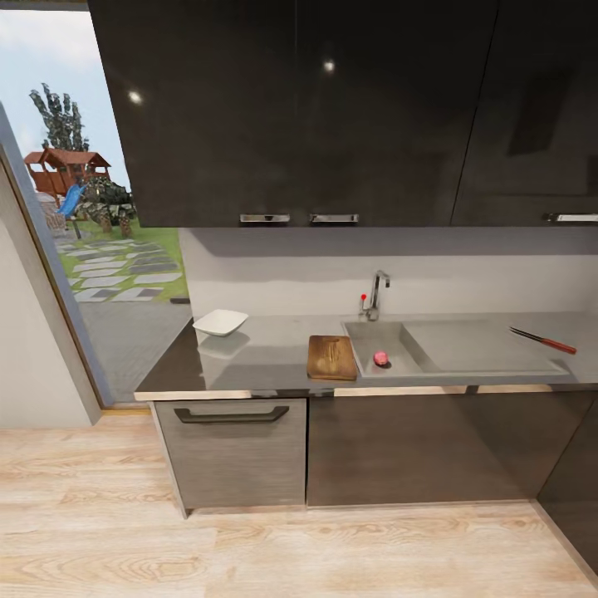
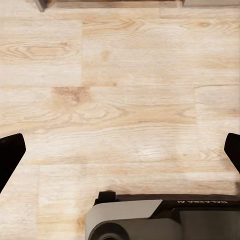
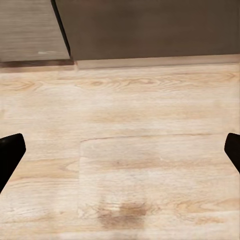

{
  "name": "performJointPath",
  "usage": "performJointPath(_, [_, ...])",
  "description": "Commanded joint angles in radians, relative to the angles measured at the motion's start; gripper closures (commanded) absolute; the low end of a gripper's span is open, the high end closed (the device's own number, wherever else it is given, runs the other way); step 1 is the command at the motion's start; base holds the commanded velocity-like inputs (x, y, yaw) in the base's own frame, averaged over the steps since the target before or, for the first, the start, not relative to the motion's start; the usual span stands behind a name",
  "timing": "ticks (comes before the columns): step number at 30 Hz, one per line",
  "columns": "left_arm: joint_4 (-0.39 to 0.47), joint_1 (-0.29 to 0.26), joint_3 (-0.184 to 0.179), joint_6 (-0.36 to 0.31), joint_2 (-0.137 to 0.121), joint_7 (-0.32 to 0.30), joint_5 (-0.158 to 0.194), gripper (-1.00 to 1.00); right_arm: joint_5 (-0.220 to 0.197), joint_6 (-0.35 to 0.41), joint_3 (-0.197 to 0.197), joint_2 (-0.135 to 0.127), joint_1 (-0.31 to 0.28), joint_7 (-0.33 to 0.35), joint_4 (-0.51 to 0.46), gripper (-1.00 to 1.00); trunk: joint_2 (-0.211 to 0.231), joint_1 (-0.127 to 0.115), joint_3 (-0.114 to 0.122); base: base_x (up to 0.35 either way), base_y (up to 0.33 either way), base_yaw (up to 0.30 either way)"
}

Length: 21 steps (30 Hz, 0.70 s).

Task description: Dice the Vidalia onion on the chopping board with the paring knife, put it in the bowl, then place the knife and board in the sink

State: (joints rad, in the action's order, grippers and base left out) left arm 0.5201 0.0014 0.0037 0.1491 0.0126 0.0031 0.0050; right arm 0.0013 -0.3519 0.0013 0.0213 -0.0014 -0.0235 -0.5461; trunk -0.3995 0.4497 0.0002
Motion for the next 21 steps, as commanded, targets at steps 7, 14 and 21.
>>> performJointPath(7, [0.000, 0.000, -0.001, 0.003, -0.002, -0.001, -0.002, -1.00, 0.000, 0.000, -0.002, 0.000, 0.000, -0.004, 0.000, -1.00, -0.001, 0.000, 0.000, 0.000, 0.000, 0.000])
performJointPath(14, [0.000, 0.000, -0.001, 0.003, -0.003, -0.001, -0.002, -1.00, -0.002, 0.045, -0.003, 0.002, 0.000, -0.147, -0.119, -1.00, -0.001, 0.000, 0.000, 0.000, 0.000, 0.000])
performJointPath(21, [0.000, 0.000, -0.001, 0.003, -0.003, -0.002, -0.002, -1.00, -0.003, 0.244, -0.002, 0.007, 0.000, -0.249, -0.345, -1.00, -0.001, 0.000, 0.000, 0.000, 0.000, 0.000])
